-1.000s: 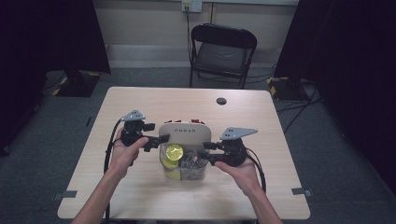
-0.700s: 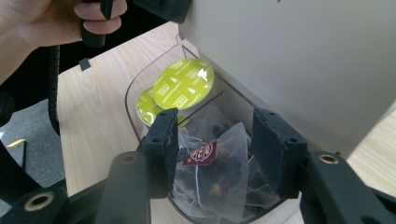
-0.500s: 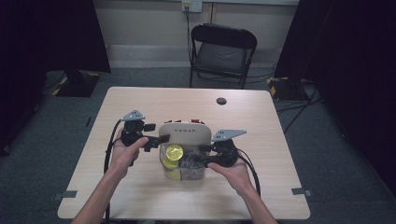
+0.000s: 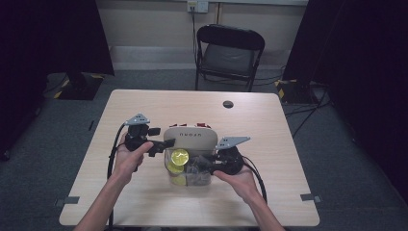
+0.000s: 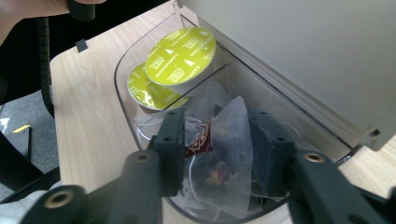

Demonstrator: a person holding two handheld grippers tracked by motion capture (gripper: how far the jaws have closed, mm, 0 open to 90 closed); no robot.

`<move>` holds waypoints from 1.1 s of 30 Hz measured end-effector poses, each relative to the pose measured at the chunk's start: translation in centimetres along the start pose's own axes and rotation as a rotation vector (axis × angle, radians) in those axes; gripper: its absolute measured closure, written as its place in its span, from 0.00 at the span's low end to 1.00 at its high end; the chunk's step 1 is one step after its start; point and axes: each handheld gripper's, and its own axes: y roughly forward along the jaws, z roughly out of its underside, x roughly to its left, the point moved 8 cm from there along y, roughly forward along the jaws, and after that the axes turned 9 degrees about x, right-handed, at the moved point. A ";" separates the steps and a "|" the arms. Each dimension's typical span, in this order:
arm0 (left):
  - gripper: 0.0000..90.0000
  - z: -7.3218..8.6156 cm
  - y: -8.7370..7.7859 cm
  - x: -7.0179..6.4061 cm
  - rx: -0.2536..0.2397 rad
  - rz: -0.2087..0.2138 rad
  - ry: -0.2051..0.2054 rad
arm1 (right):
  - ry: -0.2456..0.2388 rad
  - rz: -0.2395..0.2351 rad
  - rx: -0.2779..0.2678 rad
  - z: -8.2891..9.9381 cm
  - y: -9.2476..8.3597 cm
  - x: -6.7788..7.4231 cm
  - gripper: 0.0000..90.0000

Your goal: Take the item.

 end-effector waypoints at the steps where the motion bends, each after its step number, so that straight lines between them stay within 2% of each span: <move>1: 0.17 0.0 0.0 0.0 0.003 0.001 0.003 | -0.001 0.002 -0.003 0.0 -0.1 0.0 0.73; 4: 0.17 0.0 0.1 0.0 0.000 0.005 0.009 | -0.007 -0.004 -0.011 -0.1 -0.2 0.1 0.85; 13: 0.17 0.0 0.0 0.0 -0.002 0.000 0.006 | -0.011 -0.023 -0.035 -0.4 -0.5 0.4 1.00; 25: 0.17 0.0 0.0 0.0 -0.006 0.010 0.003 | -0.010 -0.032 -0.048 -0.7 -0.9 0.8 1.00; 33: 0.17 0.0 0.0 0.0 -0.005 0.008 0.003 | -0.005 -0.031 -0.082 -1.2 -1.6 0.9 1.00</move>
